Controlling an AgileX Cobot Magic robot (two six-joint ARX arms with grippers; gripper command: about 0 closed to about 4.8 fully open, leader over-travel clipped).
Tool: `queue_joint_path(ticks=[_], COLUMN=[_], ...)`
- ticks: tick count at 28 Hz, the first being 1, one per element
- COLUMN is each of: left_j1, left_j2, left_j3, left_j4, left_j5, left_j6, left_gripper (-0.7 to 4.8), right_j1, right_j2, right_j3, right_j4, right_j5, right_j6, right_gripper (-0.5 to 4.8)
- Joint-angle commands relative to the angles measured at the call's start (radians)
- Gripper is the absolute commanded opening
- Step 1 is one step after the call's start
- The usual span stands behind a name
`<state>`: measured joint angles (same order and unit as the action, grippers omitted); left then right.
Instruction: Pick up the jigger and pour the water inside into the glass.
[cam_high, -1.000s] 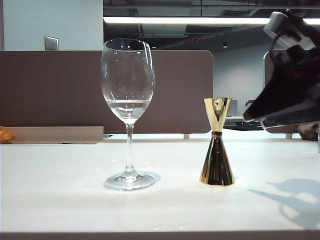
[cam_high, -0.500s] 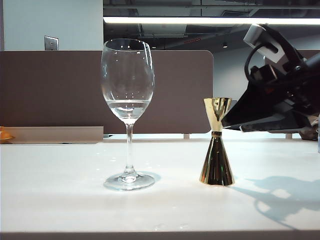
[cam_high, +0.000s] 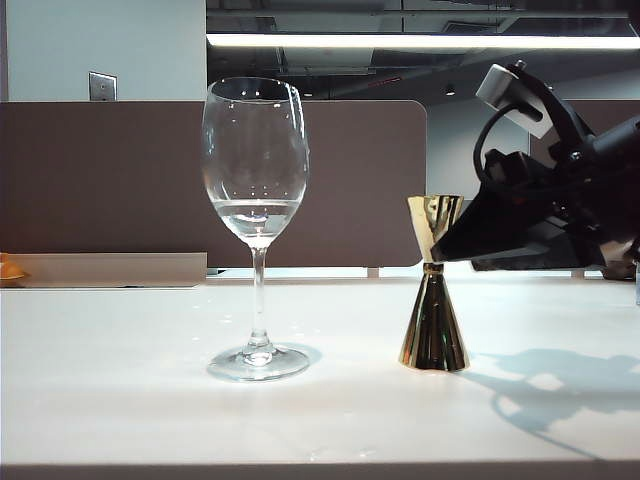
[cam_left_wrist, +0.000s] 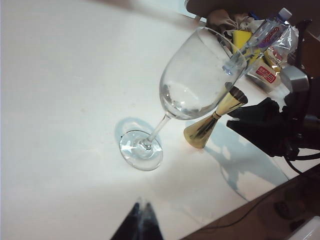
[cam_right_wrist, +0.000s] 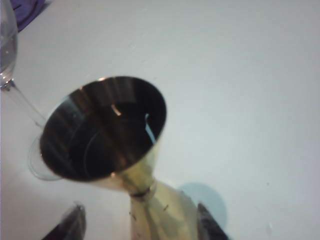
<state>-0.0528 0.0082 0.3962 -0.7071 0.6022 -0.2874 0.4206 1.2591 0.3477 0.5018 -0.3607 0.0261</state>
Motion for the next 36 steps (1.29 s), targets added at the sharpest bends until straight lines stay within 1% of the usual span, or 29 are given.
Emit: queue_joint_path(ticks=[1,12,25,28,33,34,35,36], left_j1=[0.001,0.001,0.001,0.001,0.001,0.001,0.001,0.001], left_j2=[0.001,0.001,0.001,0.001,0.001,0.001,0.001,0.001], left_j3=[0.003,0.003,0.003,0.003,0.003,0.003,0.003,0.003], left_j4=[0.013,0.013,0.013,0.012,0.012,0.013,0.013,0.012], left_j5=[0.003,0.003,0.003,0.004,0.004,0.003,0.003,0.003], left_j6=[0.0,0.0,0.0,0.0,0.0,0.0,0.0,0.0], left_gripper=[-0.02,-0.02,-0.02,-0.02,-0.02,-0.02,-0.02,-0.03], right_j1=[0.0,0.002,0.047,0.063,0.063,0.063,0.063,0.063], right_j2=[0.006,0.09,0.189,0.202,0.209,0.21,0.212,0.213], right_j3=[0.007,0.066,0.132,0.139,0.138,0.138,0.138,0.138], right_j4=[0.055,0.057,0.057,0.058,0.056,0.056,0.056,0.056], right_j5=[0.004,-0.005,-0.007,0.002,0.023,0.023,0.023,0.023], right_j6=[0.001,0.001,0.001,0.001,0.001,0.0,0.0,0.0], right_gripper=[2.84,2.84,2.83,2.7,2.68,2.31,1.81,1.65])
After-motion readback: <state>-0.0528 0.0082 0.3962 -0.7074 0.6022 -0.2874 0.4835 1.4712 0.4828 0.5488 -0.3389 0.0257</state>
